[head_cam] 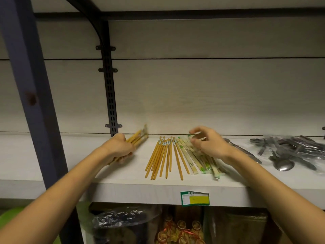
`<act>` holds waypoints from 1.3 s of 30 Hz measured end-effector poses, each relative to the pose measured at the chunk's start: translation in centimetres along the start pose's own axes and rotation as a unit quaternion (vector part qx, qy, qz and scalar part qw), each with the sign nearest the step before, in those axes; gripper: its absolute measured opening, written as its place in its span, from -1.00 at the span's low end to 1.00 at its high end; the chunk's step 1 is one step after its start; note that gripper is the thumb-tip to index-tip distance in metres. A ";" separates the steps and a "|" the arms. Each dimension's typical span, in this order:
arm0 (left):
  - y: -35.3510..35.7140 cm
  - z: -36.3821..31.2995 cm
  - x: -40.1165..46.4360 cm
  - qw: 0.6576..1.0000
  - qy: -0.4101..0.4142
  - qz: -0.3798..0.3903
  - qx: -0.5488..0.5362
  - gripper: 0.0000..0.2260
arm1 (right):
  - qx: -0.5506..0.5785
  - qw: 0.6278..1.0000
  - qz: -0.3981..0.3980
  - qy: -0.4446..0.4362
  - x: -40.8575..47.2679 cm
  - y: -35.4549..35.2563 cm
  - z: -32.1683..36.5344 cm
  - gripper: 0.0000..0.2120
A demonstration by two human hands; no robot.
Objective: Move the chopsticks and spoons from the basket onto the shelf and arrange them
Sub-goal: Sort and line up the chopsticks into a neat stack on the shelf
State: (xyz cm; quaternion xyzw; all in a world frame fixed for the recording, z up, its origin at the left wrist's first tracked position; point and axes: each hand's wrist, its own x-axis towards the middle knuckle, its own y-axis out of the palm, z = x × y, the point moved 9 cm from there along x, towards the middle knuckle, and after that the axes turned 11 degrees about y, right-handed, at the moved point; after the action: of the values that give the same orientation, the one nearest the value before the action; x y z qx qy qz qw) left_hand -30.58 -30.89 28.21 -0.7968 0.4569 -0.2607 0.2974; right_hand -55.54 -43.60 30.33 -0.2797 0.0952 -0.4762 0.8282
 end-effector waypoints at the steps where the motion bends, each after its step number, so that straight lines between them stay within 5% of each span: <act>1: 0.3 0.3 -0.1 1.000 -0.011 0.008 0.022 -0.85 | -0.018 1.000 0.004 0.002 -0.1 0.2 -0.5 -0.78; 5: 1.0 0.6 -0.2 0.988 -0.026 -0.002 0.149 -0.77 | -0.075 0.996 -0.015 -0.033 -0.3 0.4 -0.3 -0.84; 9: 1.7 0.1 0.1 0.987 -0.013 0.008 0.162 -0.64 | -0.144 0.987 -0.010 -0.070 -0.7 1.1 0.5 -0.84; 13: 1.6 0.0 -0.6 0.967 0.070 0.032 0.243 -0.41 | -0.288 0.954 -0.023 -0.077 -1.4 0.6 -0.5 -0.62; 17: 4.8 -0.9 -2.4 0.947 0.201 0.174 0.183 -0.50 | -0.354 0.933 0.070 -0.002 -2.1 1.8 -3.6 -0.32; 21: 5.5 0.0 -2.6 0.946 0.178 0.193 0.193 -0.47 | -0.363 0.922 0.122 0.047 -2.3 3.4 -4.3 -0.16; 31: 3.3 0.8 -1.8 0.978 0.156 0.081 0.112 -0.52 | -0.365 0.925 0.104 0.015 -0.7 9.0 -1.4 -0.23; 39: 5.4 0.8 -2.5 0.934 0.183 0.191 0.238 -0.29 | -0.325 0.942 0.081 -0.010 -0.8 9.2 -0.3 -0.27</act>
State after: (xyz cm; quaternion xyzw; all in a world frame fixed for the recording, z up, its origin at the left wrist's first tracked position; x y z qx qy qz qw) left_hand -34.29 -30.70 23.46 -0.5387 0.5718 -0.4412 0.4338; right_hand -49.31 -39.46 24.90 -0.5299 0.2592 -0.3476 0.7289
